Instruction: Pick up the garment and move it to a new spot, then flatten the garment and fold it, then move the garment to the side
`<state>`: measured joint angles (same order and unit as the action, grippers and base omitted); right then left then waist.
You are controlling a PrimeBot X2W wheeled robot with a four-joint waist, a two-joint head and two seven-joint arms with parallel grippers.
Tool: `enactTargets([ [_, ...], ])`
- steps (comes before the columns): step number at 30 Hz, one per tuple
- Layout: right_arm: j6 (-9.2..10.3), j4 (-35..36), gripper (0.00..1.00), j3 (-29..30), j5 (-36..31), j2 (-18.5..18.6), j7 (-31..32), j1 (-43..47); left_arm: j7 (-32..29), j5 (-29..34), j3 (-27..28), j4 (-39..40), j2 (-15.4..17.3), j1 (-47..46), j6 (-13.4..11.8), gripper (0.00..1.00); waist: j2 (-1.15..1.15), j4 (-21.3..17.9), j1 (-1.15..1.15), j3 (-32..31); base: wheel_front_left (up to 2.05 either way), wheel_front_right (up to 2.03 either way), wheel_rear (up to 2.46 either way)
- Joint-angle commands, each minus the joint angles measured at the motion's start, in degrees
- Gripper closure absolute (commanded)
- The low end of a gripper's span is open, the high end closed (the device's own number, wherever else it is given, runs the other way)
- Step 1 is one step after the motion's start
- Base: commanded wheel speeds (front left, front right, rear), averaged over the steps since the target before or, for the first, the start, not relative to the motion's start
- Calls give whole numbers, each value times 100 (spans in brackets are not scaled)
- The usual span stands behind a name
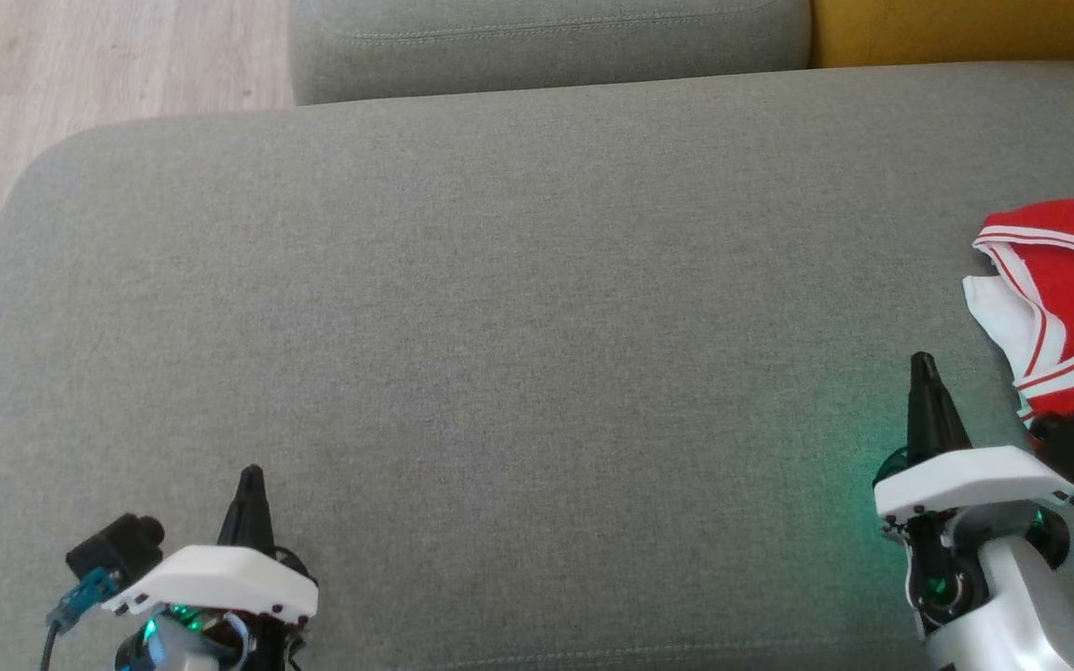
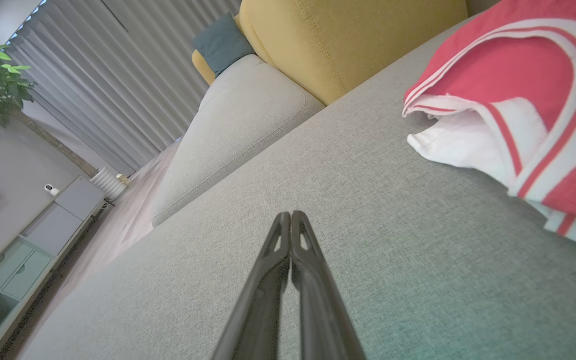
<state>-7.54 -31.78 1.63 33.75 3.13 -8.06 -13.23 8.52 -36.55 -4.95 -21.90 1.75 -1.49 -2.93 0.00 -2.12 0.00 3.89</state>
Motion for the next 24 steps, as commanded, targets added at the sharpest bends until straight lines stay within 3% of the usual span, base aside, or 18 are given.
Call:
enactTargets([
  [1,2,248,100,1,180,13,38,-82,-52,-162,110,220,50,-285,79,100,0,4,0,-6,0,0,0],
  [24,3,640,100,126,1633,4,402,120,-424,-1549,376,365,66,-332,326,100,0,57,0,-100,0,0,0],
])
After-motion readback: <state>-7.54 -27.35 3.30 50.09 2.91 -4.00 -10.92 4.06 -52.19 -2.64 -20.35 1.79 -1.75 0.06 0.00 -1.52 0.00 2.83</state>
